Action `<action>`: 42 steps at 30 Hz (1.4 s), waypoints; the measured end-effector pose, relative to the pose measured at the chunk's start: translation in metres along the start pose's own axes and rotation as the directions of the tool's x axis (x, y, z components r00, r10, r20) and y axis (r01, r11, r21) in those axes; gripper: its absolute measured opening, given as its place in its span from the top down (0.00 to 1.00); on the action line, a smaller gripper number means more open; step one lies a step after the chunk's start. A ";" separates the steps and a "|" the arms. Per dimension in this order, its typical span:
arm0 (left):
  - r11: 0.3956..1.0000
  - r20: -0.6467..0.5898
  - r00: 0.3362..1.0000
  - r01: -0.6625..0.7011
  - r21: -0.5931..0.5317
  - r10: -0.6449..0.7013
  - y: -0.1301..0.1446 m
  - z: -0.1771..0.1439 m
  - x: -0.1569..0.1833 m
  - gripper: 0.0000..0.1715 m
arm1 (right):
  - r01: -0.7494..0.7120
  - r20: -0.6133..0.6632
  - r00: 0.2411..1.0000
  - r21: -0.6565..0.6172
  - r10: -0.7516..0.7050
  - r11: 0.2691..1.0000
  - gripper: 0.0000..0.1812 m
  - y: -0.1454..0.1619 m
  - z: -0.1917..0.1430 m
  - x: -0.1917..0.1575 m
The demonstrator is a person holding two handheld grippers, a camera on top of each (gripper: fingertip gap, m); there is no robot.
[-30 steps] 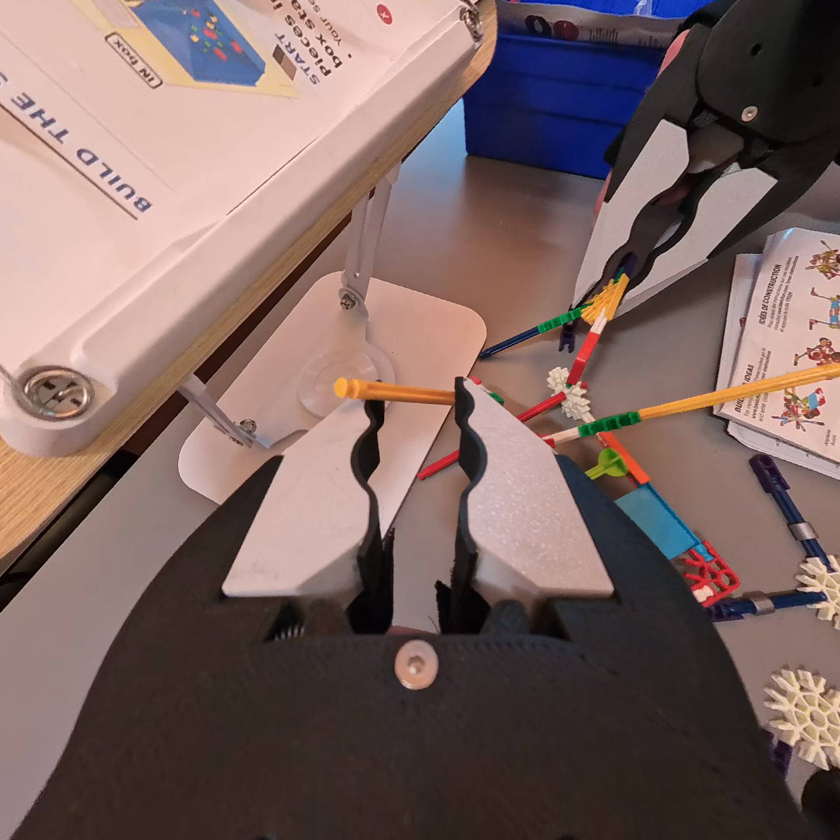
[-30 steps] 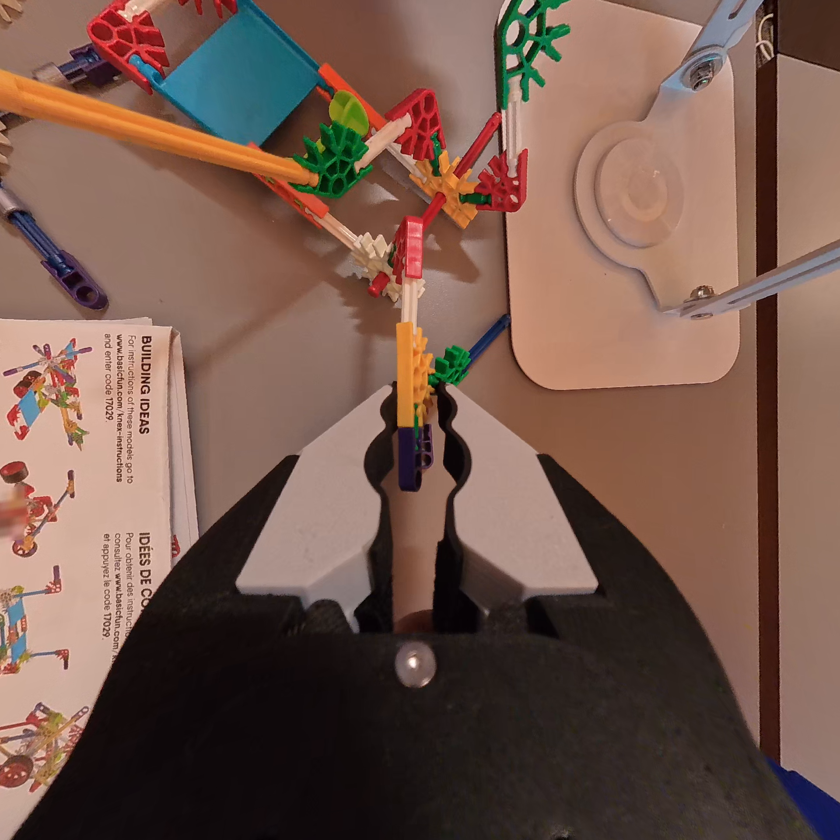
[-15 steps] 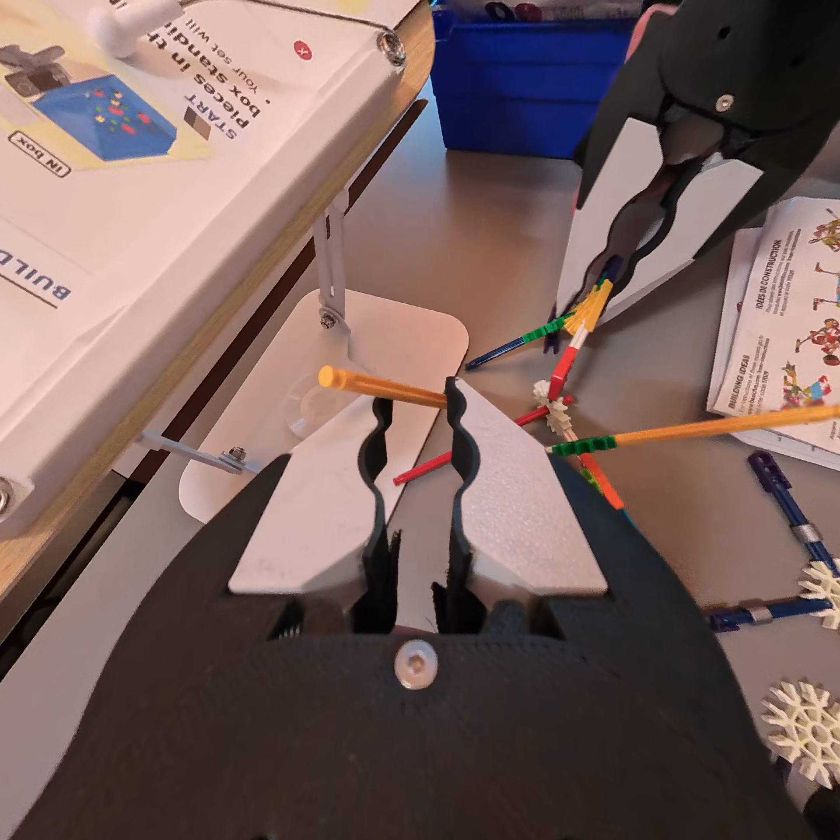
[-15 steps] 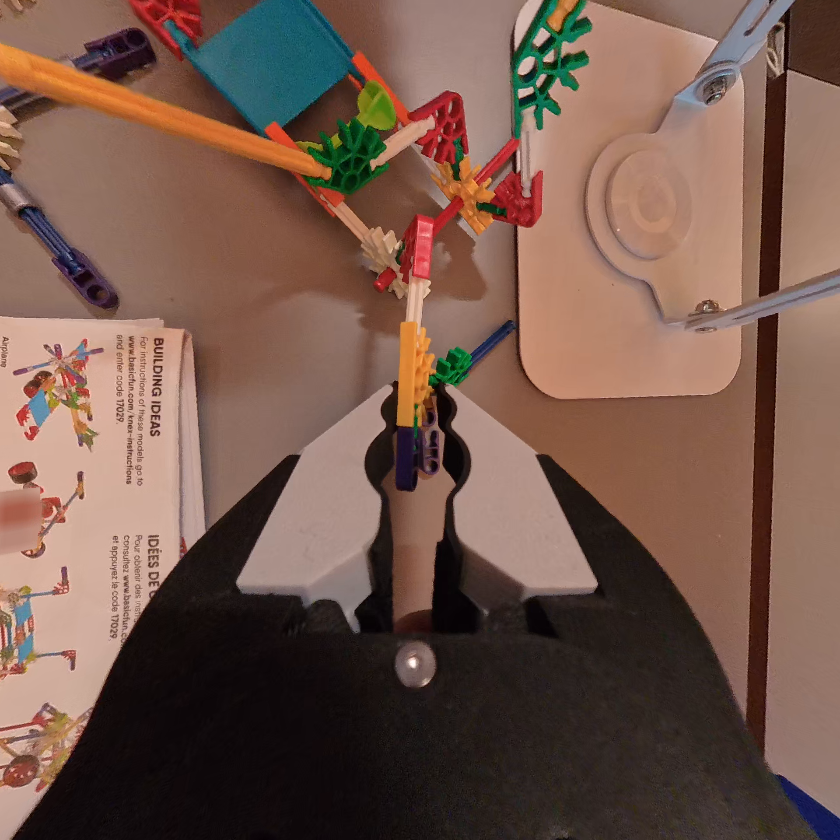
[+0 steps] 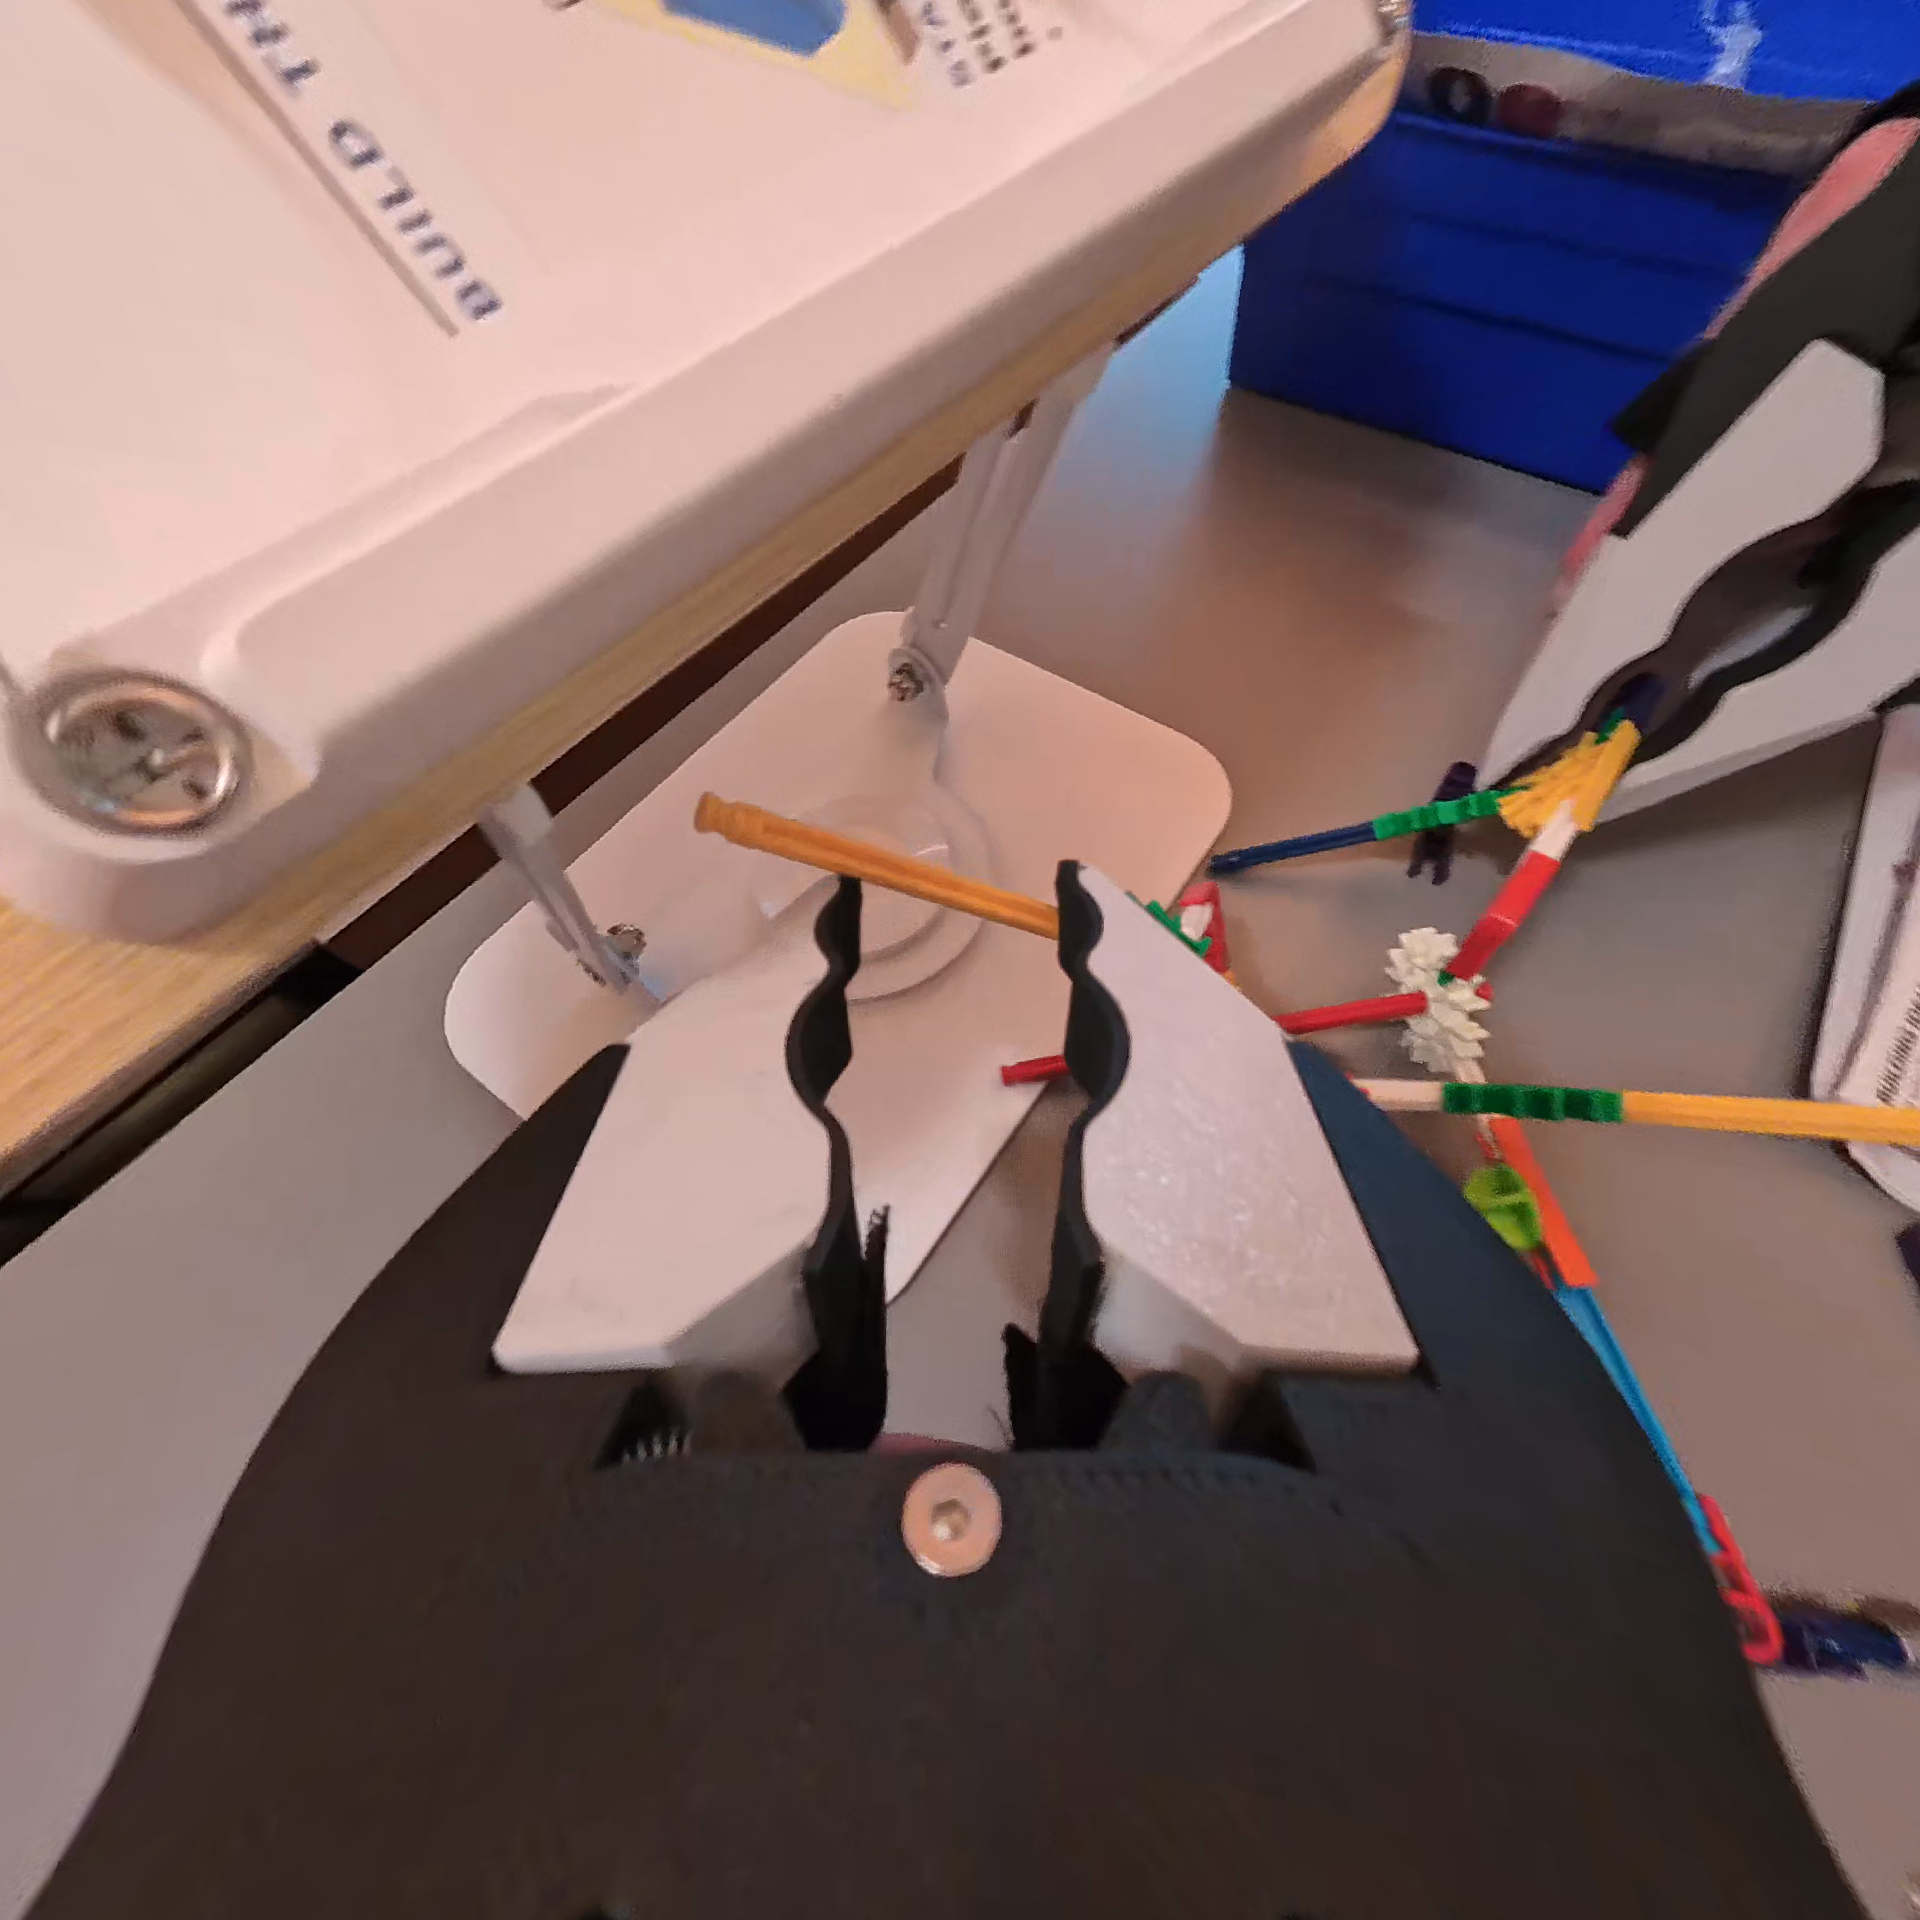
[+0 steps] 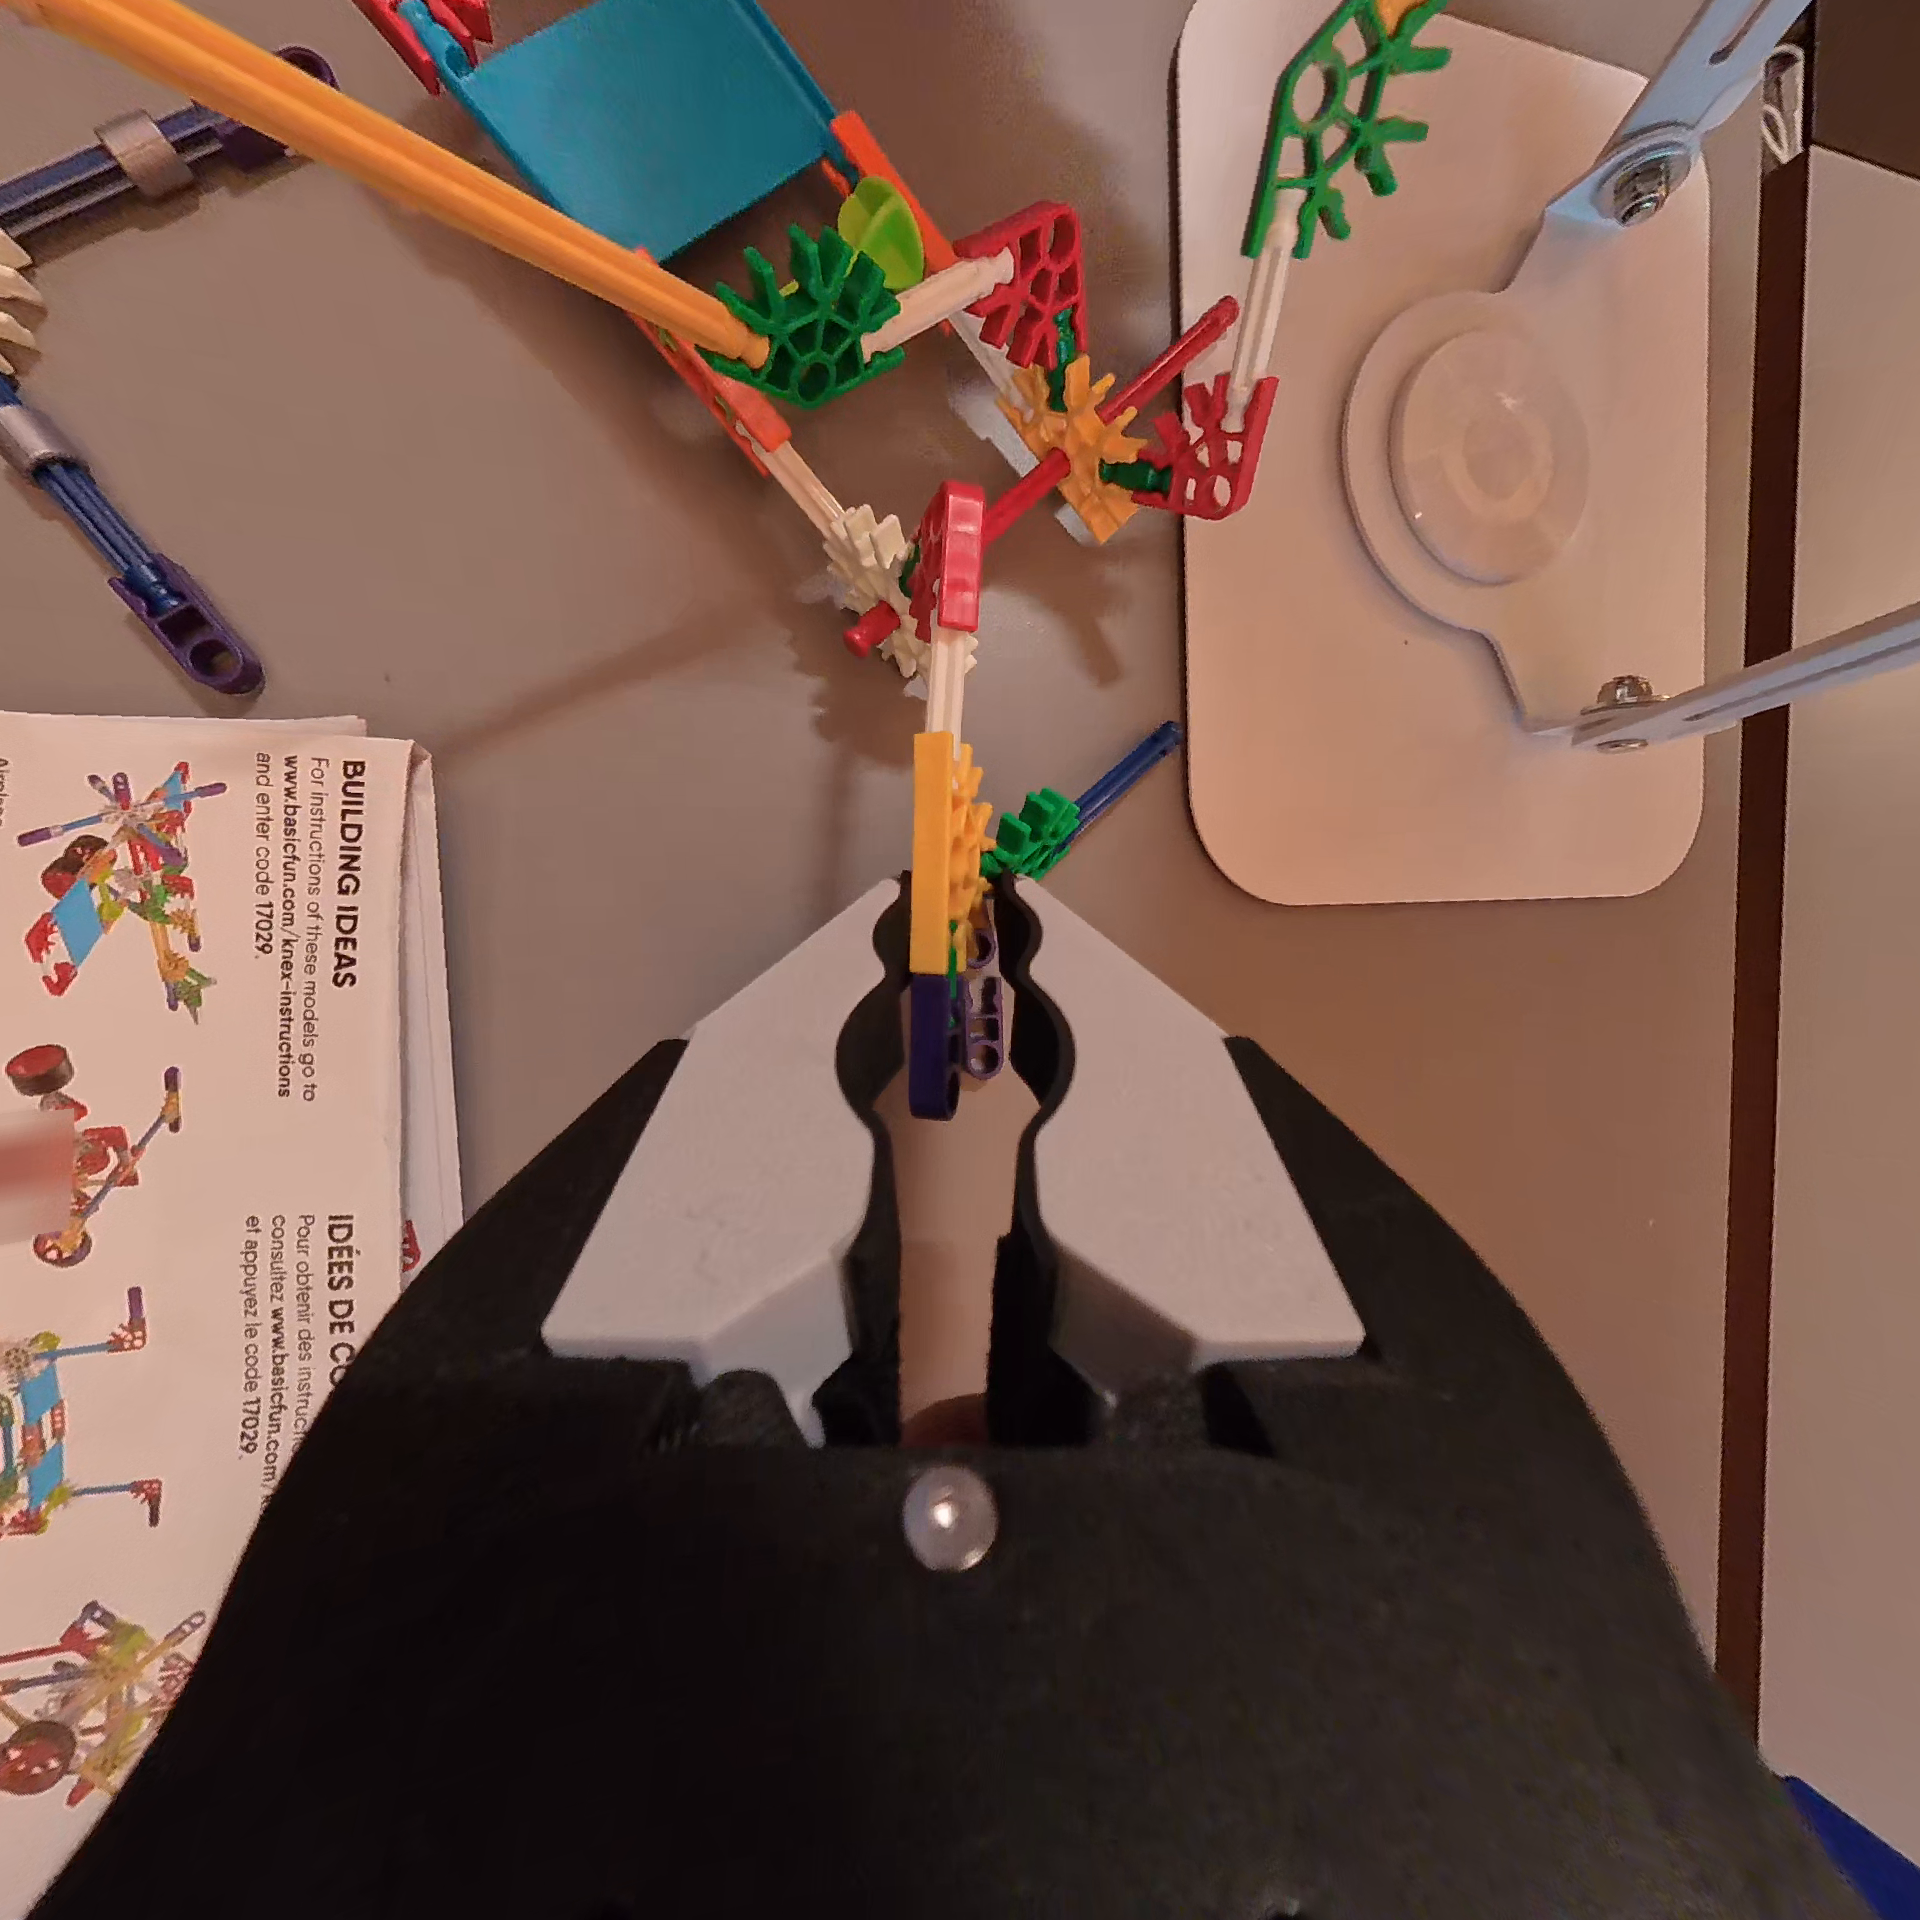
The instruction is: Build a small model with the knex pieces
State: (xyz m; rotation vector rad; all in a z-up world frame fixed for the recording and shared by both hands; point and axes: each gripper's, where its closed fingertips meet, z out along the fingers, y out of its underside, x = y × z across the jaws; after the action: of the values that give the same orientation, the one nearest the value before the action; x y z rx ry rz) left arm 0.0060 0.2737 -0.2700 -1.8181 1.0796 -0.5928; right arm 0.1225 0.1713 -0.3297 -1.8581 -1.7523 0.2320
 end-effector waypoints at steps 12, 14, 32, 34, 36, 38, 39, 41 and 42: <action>0.988 0.213 0.970 -0.089 -0.126 0.114 0.030 0.020 -0.030 0.82 | 0.002 -0.011 1.000 0.008 -0.001 1.000 0.94 -0.001 -0.003 0.002; 0.978 0.207 0.966 -0.116 -0.175 0.152 0.039 0.021 -0.029 0.82 | 0.005 -0.014 1.000 0.009 -0.005 1.000 0.94 -0.001 -0.004 0.002; 0.918 -0.185 0.936 -0.335 -0.210 0.299 0.020 -0.020 0.061 0.84 | -0.035 -0.028 0.999 -0.043 0.034 0.998 0.94 0.008 -0.017 0.007; 0.887 -0.275 0.896 -0.410 -0.214 0.348 0.028 -0.021 0.084 0.83 | -0.030 -0.027 0.999 -0.049 0.029 0.998 0.95 0.008 -0.015 0.006; 0.858 -0.349 0.854 -0.470 -0.205 0.385 0.036 -0.023 0.104 0.81 | -0.029 -0.027 0.999 -0.046 0.027 0.999 0.96 0.007 -0.014 0.006; 0.843 -0.394 0.826 -0.503 -0.190 0.404 0.040 -0.024 0.117 0.80 | -0.031 -0.028 0.999 -0.041 0.030 0.999 0.96 0.006 -0.015 0.006; 0.836 -0.398 0.818 -0.515 -0.188 0.415 0.041 -0.022 0.120 0.80 | -0.030 -0.027 0.999 -0.042 0.029 0.999 0.96 0.005 -0.015 0.006; 0.818 -0.399 0.802 -0.545 -0.185 0.445 0.045 -0.018 0.124 0.82 | -0.027 -0.023 0.999 -0.043 0.026 0.999 0.96 0.005 -0.014 0.005; 0.802 -0.385 0.794 -0.567 -0.190 0.470 0.047 -0.015 0.123 0.84 | -0.026 -0.021 0.999 -0.044 0.025 0.999 0.96 0.005 -0.014 0.004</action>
State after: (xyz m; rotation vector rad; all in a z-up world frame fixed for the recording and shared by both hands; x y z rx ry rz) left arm 0.0365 0.1514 -0.3101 -1.5761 1.9080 -0.4019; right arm 0.1347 0.1714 -0.3197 -1.9086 -1.7341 0.1848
